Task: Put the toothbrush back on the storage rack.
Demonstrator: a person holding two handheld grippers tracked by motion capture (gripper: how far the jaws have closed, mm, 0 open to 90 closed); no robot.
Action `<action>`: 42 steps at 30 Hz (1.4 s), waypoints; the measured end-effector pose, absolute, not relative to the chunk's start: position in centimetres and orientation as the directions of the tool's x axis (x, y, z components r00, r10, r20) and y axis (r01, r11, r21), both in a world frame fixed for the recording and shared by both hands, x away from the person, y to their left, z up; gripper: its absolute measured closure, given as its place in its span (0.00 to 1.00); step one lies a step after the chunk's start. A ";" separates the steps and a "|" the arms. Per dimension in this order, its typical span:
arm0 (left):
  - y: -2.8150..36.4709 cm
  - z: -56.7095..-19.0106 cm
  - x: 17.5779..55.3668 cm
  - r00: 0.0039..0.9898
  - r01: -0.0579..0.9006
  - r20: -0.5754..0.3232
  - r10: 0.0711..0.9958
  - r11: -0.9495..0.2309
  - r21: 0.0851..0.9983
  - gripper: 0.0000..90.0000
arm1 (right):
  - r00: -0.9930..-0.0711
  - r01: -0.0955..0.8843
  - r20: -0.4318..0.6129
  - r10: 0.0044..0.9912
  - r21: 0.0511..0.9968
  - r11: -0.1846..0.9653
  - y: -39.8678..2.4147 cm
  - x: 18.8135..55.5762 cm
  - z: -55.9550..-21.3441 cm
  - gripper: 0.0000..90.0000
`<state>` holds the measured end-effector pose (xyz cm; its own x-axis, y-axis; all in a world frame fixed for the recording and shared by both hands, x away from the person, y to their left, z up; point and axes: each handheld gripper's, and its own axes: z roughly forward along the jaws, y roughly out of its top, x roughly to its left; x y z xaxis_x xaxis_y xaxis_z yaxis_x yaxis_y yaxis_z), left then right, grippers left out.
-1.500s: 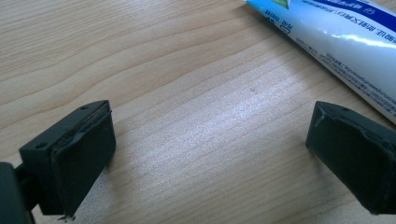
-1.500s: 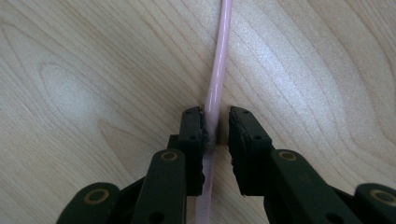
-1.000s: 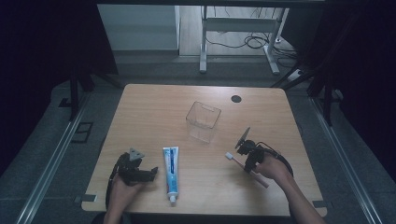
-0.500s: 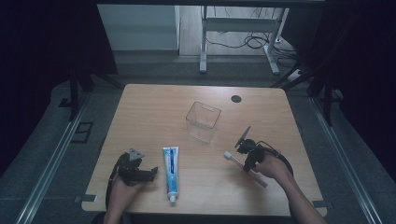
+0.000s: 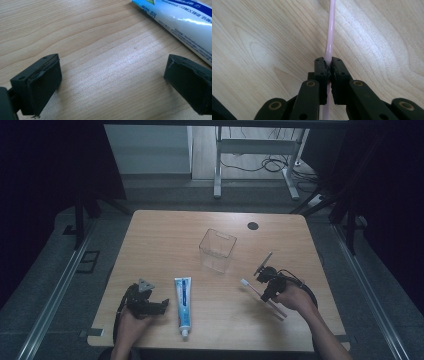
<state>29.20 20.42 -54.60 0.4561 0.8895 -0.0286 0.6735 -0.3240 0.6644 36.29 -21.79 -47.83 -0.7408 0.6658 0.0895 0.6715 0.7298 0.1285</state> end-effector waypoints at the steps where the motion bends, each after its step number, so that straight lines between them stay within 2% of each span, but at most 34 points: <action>1: 20.4 -54.6 29.2 0.456 0.673 -0.028 0.889 -0.324 0.664 0.02 | -0.746 0.666 0.092 0.660 0.139 0.733 -21.8 36.2 -47.5 0.93; 13: 20.4 -54.6 29.2 0.456 0.674 -0.029 0.889 -0.324 0.664 0.02 | -0.753 0.657 0.109 0.649 0.193 0.729 -21.7 36.1 -45.7 0.93; 29: 20.4 -54.6 29.2 0.455 0.673 -0.029 0.890 -0.323 0.665 0.02 | -0.777 0.613 0.049 0.628 0.292 0.735 -21.1 36.2 -43.2 0.93; 42: 20.4 -54.6 29.2 0.456 0.672 -0.028 0.890 -0.324 0.666 0.02 | -0.768 0.613 0.064 0.637 0.363 0.702 -20.3 37.2 -40.7 0.93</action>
